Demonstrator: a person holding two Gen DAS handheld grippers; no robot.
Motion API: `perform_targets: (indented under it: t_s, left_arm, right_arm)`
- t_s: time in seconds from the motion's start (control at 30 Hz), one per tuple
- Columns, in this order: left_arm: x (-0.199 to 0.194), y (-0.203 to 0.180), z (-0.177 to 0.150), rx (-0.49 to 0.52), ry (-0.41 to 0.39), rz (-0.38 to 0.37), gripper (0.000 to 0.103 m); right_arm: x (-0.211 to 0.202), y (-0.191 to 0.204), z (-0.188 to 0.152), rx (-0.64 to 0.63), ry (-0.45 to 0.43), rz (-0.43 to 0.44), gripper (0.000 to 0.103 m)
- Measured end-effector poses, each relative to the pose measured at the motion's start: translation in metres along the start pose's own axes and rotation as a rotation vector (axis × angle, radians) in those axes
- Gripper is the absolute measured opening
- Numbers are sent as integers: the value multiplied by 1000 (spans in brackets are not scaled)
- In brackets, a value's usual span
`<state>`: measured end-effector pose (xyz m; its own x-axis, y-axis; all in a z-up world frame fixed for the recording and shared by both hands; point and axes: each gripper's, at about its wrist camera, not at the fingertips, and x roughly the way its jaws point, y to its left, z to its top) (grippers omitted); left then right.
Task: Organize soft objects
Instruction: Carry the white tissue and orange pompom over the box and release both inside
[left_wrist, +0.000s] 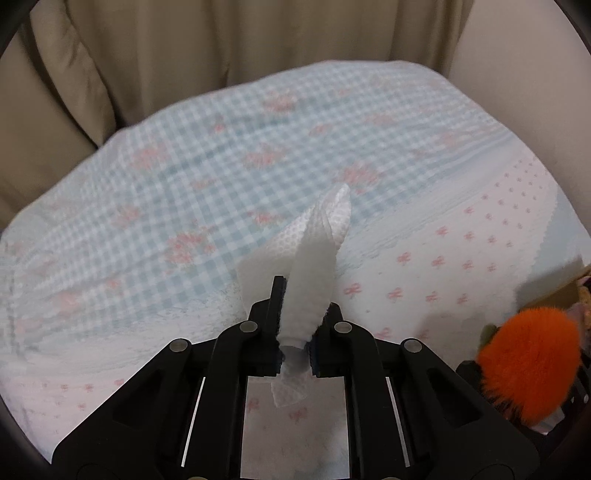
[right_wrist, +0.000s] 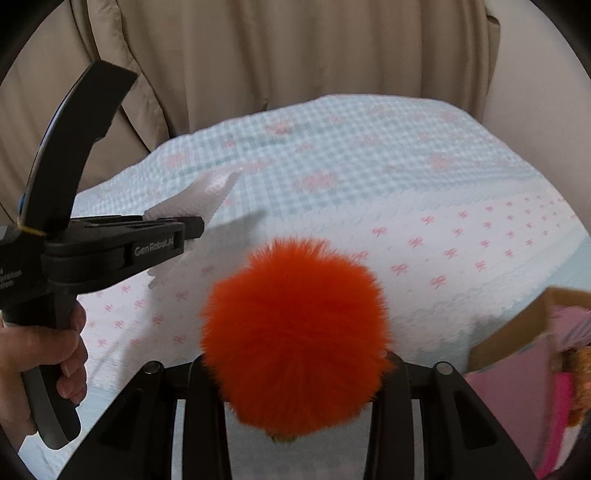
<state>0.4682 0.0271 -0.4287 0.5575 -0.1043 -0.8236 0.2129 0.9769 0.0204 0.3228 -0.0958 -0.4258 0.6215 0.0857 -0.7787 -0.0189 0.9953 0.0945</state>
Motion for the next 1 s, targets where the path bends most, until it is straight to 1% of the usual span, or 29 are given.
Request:
perform_targets:
  t_s: [0.07, 0.2, 0.4, 0.5, 0.67, 0.73, 0.8, 0.9, 1.0]
  left_arm:
    - [-18, -4, 4, -1, -13, -2, 9]
    - [-67, -15, 11, -17, -43, -8, 9]
    - [-146, -39, 24, -46, -88, -30, 9]
    - [-189, -62, 29, -46, -101, -39, 9]
    - [-241, -112, 33, -28, -108, -58, 8]
    - [-252, -135, 33, -23, -104, -71, 8]
    - [-261, -162, 31, -27, -93, -99, 8]
    - [-265, -199, 27, -15, -74, -119, 8]
    - [-260, -241, 21, -12, -36, -152, 8]
  right_arm:
    - [-17, -3, 6, 5, -11, -1, 33]
    - [-56, -13, 19, 31, -30, -1, 33]
    - [-127, -34, 37, 57, -70, -5, 33]
    - [-168, -50, 43, 72, -81, -3, 33]
    - [-228, -92, 45, 102, -71, -22, 33]
    - [-246, -112, 42, 119, -61, -35, 33]
    - [-260, -135, 38, 132, -47, -52, 33]
    - [-272, -167, 33, 138, -22, -79, 33]
    - [-281, -201, 29, 142, 7, -101, 33]
